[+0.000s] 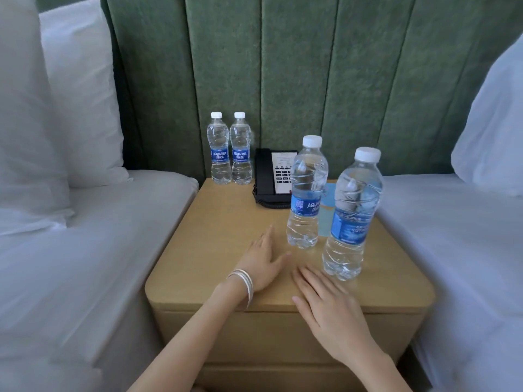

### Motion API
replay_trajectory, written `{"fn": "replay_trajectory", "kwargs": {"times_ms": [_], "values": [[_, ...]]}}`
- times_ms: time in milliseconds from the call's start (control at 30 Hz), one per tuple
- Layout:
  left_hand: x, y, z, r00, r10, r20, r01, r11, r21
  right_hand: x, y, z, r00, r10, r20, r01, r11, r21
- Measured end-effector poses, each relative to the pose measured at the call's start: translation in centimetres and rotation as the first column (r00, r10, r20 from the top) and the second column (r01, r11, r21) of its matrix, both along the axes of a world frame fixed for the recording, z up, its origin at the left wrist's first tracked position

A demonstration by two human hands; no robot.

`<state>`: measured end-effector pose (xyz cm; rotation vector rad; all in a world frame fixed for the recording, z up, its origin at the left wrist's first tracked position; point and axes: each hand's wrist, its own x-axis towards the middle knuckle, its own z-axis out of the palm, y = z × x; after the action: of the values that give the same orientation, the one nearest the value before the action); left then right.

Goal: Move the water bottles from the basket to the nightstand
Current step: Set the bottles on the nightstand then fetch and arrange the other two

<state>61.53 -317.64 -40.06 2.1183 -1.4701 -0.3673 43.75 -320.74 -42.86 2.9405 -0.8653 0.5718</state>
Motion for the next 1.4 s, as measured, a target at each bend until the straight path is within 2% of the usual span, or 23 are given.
{"fn": "replay_trajectory", "kwargs": {"times_ms": [100, 167, 333, 567, 633, 733, 800, 867, 900, 967, 1067, 1167, 1233, 1400], "values": [[-1.2, -2.9, 1.2, 0.94, 0.014, -0.34, -0.087, 0.976, -0.201, 0.0, 0.0, -0.2, 1.0, -0.014, 0.003, 0.014, 1.0, -0.002], [-1.6, -4.9, 1.5, 0.917, 0.021, -0.397, -0.144, 0.948, -0.282, -0.1, -0.1, -0.3, 1.0, -0.017, 0.006, 0.017, 1.0, 0.008], [-1.0, -6.7, 1.5, 0.942, 0.126, -0.312, -0.23, 0.919, -0.321, 0.0, -0.1, -0.2, 1.0, -0.003, -0.007, 0.003, 1.0, 0.023], [3.4, -4.2, 1.4, 0.974, 0.088, -0.21, -0.152, 0.938, -0.311, 0.2, -0.3, -0.4, 1.0, 0.002, -0.009, -0.002, 1.0, 0.01], [5.3, -3.0, 1.2, 0.961, 0.06, -0.27, -0.145, 0.941, -0.307, 0.1, -0.3, -0.4, 1.0, 0.006, -0.02, -0.006, 1.0, 0.025], [7.3, -1.1, 0.8, 0.885, -0.042, -0.464, -0.129, 0.935, -0.33, 0.1, -0.2, -0.3, 0.999, 0.013, -0.037, -0.01, 0.998, 0.065], [7.7, -0.3, 0.6, 0.861, -0.057, -0.505, -0.133, 0.934, -0.332, 0.2, -0.1, -0.2, 0.999, -0.001, -0.038, 0.004, 0.998, 0.07], [7.3, -0.5, 0.3, 0.848, -0.009, -0.53, -0.179, 0.936, -0.302, 0.6, 0.2, 0.3, 1.0, 0.006, 0.007, -0.006, 0.997, 0.072], [6.9, -0.7, 0.1, 0.855, 0.046, -0.517, -0.221, 0.933, -0.283, 1.0, 0.3, 0.7, 1.0, 0.022, 0.011, -0.023, 0.992, 0.123], [6.2, -1.2, 0.2, 0.872, 0.166, -0.461, -0.318, 0.907, -0.277, 2.0, 0.4, 1.8, 0.998, 0.06, -0.017, -0.053, 0.96, 0.274], [5.9, -1.2, 0.4, 0.891, 0.194, -0.411, -0.329, 0.9, -0.288, 4.4, 0.1, 2.6, 0.994, 0.06, -0.09, -0.027, 0.944, 0.329], [6.9, -0.5, 0.4, 0.898, 0.188, -0.398, -0.316, 0.905, -0.286, 5.5, -0.5, 2.2, 0.983, 0.039, -0.181, -0.002, 0.979, 0.202], [7.8, 0.1, 0.1, 0.873, 0.233, -0.428, -0.384, 0.87, -0.309, 5.7, -0.8, 1.6, 0.98, 0.072, -0.185, -0.047, 0.99, 0.137], [9.5, 0.4, -0.4, 0.804, 0.415, -0.425, -0.565, 0.755, -0.332, 5.9, -1.4, 1.1, 0.978, 0.1, -0.181, -0.075, 0.987, 0.139]]}}
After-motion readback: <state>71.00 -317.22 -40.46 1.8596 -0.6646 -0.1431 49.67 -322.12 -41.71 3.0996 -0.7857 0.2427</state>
